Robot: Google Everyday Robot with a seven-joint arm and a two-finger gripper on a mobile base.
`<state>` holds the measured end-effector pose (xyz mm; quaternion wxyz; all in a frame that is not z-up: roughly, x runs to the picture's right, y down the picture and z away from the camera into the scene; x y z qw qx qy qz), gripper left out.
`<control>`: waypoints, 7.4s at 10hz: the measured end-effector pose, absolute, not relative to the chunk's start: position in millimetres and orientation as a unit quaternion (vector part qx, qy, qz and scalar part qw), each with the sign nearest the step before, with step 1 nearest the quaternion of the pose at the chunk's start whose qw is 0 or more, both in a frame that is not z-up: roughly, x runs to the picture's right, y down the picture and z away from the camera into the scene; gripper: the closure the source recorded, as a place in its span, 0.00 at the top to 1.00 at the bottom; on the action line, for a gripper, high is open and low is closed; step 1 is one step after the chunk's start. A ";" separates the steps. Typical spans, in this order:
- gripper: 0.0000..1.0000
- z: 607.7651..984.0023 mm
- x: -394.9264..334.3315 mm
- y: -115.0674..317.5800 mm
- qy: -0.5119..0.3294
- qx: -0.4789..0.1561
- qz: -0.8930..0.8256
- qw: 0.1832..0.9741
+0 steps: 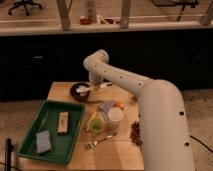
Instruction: Wipe purple bowl with brush
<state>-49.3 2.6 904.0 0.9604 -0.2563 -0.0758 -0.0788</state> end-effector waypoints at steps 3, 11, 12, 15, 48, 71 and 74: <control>0.00 911.3 -48.4 10.8 -0.082 -0.267 -0.072 0.958; 0.00 933.2 -30.7 -0.1 -0.071 -0.266 -0.045 0.960; 0.00 938.1 -28.7 -5.5 -0.070 -0.265 -0.041 0.961; 0.00 950.1 -33.7 -17.2 -0.070 -0.264 -0.042 0.961; 0.00 931.7 -67.5 9.9 -0.076 -0.284 -0.161 0.942; 0.00 925.3 -45.1 12.7 -0.072 -0.302 -0.183 0.933; 0.00 929.1 -27.3 7.7 -0.058 -0.304 -0.160 0.937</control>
